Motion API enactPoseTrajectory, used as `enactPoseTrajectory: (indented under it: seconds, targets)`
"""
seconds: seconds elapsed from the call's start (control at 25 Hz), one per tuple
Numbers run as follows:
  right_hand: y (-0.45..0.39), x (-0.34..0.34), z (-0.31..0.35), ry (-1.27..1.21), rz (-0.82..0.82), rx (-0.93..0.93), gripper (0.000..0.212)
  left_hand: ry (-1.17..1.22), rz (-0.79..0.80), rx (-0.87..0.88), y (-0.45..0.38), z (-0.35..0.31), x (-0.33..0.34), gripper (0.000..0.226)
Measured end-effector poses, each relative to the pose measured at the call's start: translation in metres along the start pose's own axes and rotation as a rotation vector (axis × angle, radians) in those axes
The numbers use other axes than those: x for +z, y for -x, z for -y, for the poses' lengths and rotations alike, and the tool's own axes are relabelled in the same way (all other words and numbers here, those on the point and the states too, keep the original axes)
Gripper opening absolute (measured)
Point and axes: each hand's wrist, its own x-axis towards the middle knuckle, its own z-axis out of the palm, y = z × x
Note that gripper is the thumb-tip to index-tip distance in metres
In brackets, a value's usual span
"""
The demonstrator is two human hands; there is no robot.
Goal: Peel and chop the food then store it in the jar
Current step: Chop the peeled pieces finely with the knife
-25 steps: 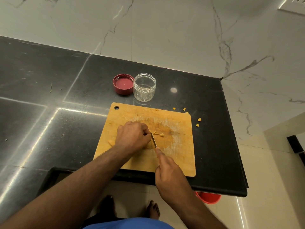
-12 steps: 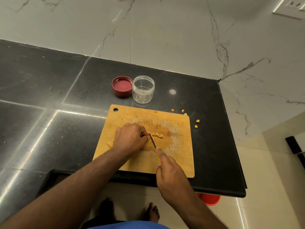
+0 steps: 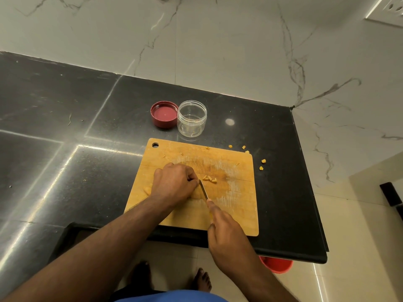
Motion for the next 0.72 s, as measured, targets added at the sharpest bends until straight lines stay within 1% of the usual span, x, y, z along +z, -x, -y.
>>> enactPoseTrajectory:
  seconds: [0.12, 0.24, 0.4, 0.72]
  targets:
    - [0.02, -0.003, -0.005, 0.012, -0.022, 0.0, 0.052, 0.005, 0.015, 0.006, 0.0, 0.001, -0.001, 0.013]
    - [0.016, -0.009, -0.005, -0.041, -0.06, 0.042, 0.052, 0.012, 0.021, 0.007, 0.0, 0.001, -0.003, 0.011]
    - [0.004, -0.005, -0.001, -0.02, -0.021, 0.012, 0.053, -0.003, 0.002, 0.005, 0.002, -0.001, -0.002, 0.013]
    - [-0.009, -0.005, -0.002, 0.04, 0.008, -0.022, 0.052, -0.025, -0.01, 0.011, 0.004, -0.002, -0.003, 0.018]
